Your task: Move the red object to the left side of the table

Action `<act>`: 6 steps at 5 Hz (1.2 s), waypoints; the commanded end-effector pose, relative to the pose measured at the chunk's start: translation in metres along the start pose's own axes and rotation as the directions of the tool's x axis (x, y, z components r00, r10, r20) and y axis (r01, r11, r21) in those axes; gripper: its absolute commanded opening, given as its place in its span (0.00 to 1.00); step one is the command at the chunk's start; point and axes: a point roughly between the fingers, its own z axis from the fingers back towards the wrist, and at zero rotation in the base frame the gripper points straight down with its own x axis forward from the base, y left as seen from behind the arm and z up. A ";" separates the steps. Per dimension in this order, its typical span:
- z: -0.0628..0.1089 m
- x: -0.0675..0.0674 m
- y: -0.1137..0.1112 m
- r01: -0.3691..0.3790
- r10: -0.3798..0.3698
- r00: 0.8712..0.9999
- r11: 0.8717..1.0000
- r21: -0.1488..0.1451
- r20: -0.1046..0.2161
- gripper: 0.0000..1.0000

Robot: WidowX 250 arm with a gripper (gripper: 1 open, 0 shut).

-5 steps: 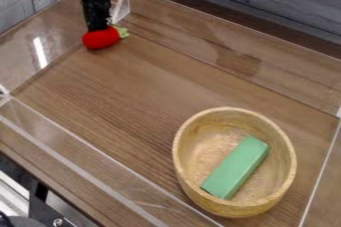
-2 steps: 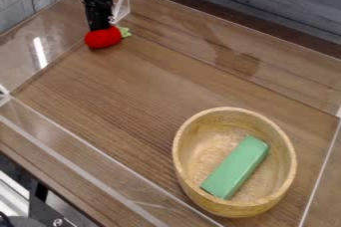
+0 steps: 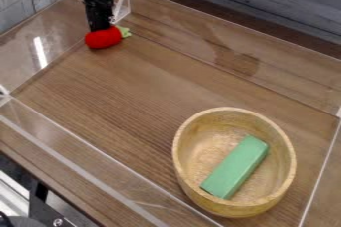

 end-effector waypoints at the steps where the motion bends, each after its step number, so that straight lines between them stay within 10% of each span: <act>1: -0.012 0.011 -0.014 0.031 -0.031 0.999 0.999 -0.038 -0.009 0.00; 6: -0.012 0.024 -0.028 0.063 -0.064 0.998 0.996 -0.065 -0.013 0.00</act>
